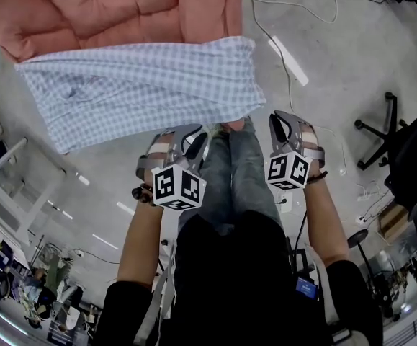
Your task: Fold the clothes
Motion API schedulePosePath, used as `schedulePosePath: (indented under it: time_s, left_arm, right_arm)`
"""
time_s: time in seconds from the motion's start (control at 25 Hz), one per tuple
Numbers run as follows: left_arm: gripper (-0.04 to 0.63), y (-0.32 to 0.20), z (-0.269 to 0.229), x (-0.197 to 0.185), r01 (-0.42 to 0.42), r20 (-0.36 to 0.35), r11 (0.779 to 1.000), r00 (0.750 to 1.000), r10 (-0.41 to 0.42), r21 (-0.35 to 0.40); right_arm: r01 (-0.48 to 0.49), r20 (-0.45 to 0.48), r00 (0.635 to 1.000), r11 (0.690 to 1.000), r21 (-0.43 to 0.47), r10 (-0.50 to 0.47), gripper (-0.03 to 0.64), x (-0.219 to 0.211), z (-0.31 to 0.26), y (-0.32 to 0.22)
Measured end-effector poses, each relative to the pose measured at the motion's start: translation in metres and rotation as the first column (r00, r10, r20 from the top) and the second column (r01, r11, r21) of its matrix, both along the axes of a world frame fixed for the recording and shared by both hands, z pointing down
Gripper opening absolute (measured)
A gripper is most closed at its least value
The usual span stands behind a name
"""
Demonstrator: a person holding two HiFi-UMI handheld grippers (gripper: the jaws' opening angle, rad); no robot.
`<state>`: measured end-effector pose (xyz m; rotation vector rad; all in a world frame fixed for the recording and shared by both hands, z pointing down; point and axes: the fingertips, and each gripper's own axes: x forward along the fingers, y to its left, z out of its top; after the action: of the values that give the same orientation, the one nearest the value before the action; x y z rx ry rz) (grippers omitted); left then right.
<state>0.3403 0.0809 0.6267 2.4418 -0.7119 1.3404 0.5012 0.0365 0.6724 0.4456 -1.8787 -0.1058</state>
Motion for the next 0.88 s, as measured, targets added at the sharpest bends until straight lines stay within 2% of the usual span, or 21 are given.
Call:
schedulePosePath:
  time_s: [0.04,0.16,0.48,0.88]
  left_arm:
    - [0.111,0.0,-0.001,0.001,0.005,-0.009,1.0,1.0,-0.005,-0.007]
    - [0.152,-0.002,-0.005,0.003,0.015,-0.031,1.0,0.999,-0.015,-0.021]
    - [0.15,-0.023,-0.017,-0.021,0.074,-0.047,0.997,0.996,-0.073,0.014]
    - [0.143,-0.047,-0.021,-0.036,0.12,-0.021,0.992,0.993,-0.12,0.037]
  right_arm:
    - [0.004,0.003,1.0,1.0,-0.02,-0.003,0.085,0.0,0.002,0.004]
    - [0.006,0.01,1.0,0.999,-0.043,-0.005,0.094,0.002,0.004,0.007]
    - [0.01,0.077,0.997,1.0,0.015,-0.011,0.092,-0.025,-0.007,-0.017]
    - [0.117,0.036,0.992,0.993,0.026,-0.118,0.094,-0.05,0.011,-0.029]
